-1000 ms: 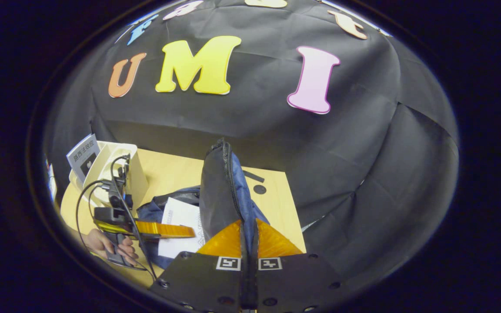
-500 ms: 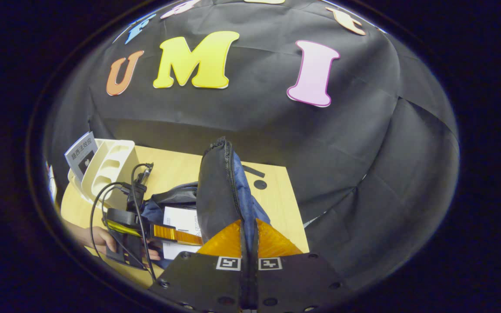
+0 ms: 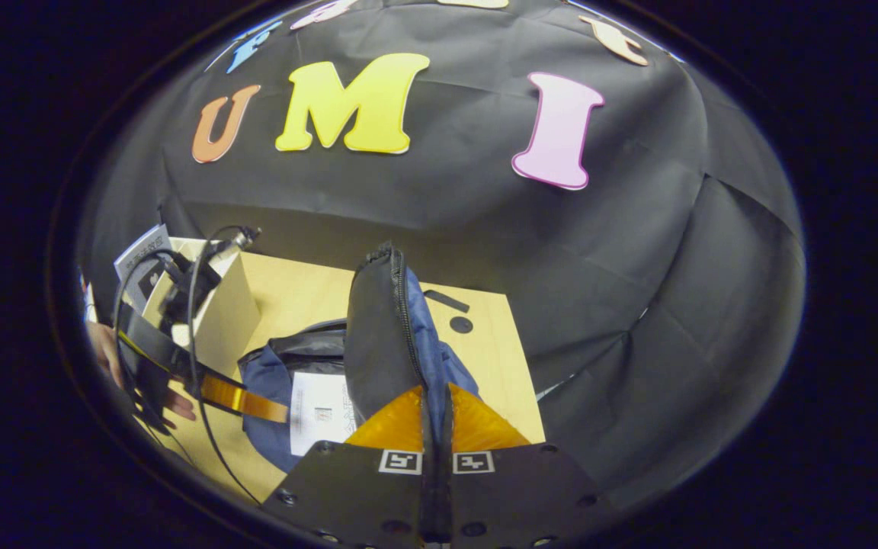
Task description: Open the schoolbag, grab two books from the bookshelf and put them into the schoolbag.
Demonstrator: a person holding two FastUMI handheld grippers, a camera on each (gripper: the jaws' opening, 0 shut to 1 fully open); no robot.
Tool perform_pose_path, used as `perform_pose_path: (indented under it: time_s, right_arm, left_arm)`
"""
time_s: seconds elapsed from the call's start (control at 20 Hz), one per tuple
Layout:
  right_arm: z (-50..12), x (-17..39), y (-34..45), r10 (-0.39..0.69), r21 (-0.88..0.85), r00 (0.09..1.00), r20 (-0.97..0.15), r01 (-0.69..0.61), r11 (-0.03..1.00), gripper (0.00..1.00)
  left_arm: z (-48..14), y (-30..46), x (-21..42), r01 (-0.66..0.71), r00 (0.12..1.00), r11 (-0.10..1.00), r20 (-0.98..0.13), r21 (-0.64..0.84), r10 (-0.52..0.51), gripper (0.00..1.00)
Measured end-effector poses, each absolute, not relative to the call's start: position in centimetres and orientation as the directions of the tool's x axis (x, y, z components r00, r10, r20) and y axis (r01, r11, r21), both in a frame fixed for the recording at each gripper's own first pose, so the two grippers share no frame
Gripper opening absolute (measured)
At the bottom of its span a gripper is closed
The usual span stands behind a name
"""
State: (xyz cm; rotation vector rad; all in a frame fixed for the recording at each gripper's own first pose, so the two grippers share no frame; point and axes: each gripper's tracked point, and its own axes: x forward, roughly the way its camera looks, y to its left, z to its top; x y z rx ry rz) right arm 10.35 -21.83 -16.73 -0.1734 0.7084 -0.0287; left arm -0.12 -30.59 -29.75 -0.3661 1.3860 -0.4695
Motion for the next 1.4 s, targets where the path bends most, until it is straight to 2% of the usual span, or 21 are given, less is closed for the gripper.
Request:
perform_pose_path:
  time_s: [0.25,0.4,0.6,0.85,1.0,1.1,1.25,1.4]
  right_arm:
    - [-16.8,9.7,-21.3,-0.087,-0.166,0.768,-0.635,-0.026,0.986,0.00]
    - [-16.7,9.2,-20.9,-0.090,-0.172,0.775,-0.626,-0.025,0.985,0.00]
    - [-16.8,8.5,-20.3,-0.091,-0.192,0.776,-0.624,-0.040,0.981,0.00]
    - [-16.6,8.6,-20.6,-0.104,-0.218,0.777,-0.620,-0.044,0.975,0.00]
    - [-16.5,8.5,-20.6,-0.110,-0.211,0.776,-0.621,-0.030,0.977,0.00]
    - [-16.6,8.4,-20.6,-0.115,-0.207,0.772,-0.625,-0.022,0.978,0.00]
    - [-16.7,8.2,-20.5,-0.121,-0.206,0.766,-0.631,-0.015,0.978,0.00]
    - [-16.8,8.1,-20.4,-0.130,-0.205,0.760,-0.636,-0.004,0.979,0.00]
  left_arm:
    - [-25.6,-25.1,0.4,0.233,0.268,0.907,-0.873,-0.352,-0.407,0.98]
    - [-22.0,-21.6,0.5,0.172,0.360,0.922,-0.849,-0.346,-0.386,0.98]
    - [-17.5,-14.4,1.1,0.092,0.492,0.955,-0.820,-0.283,-0.291,0.98]
    - [-12.8,-3.6,3.8,-0.014,0.593,0.971,-0.784,-0.240,-0.186,0.97]
    - [-11.3,2.4,5.7,-0.044,0.614,0.982,-0.781,-0.182,-0.117,0.98]
    - [-10.9,3.4,7.3,-0.038,0.597,0.979,-0.791,-0.199,-0.137,1.00]
    - [-11.9,4.4,9.8,-0.028,0.539,0.974,-0.824,-0.226,-0.176,0.98]
    - [-14.7,5.6,11.3,-0.013,0.443,0.977,-0.877,-0.214,-0.186,0.98]
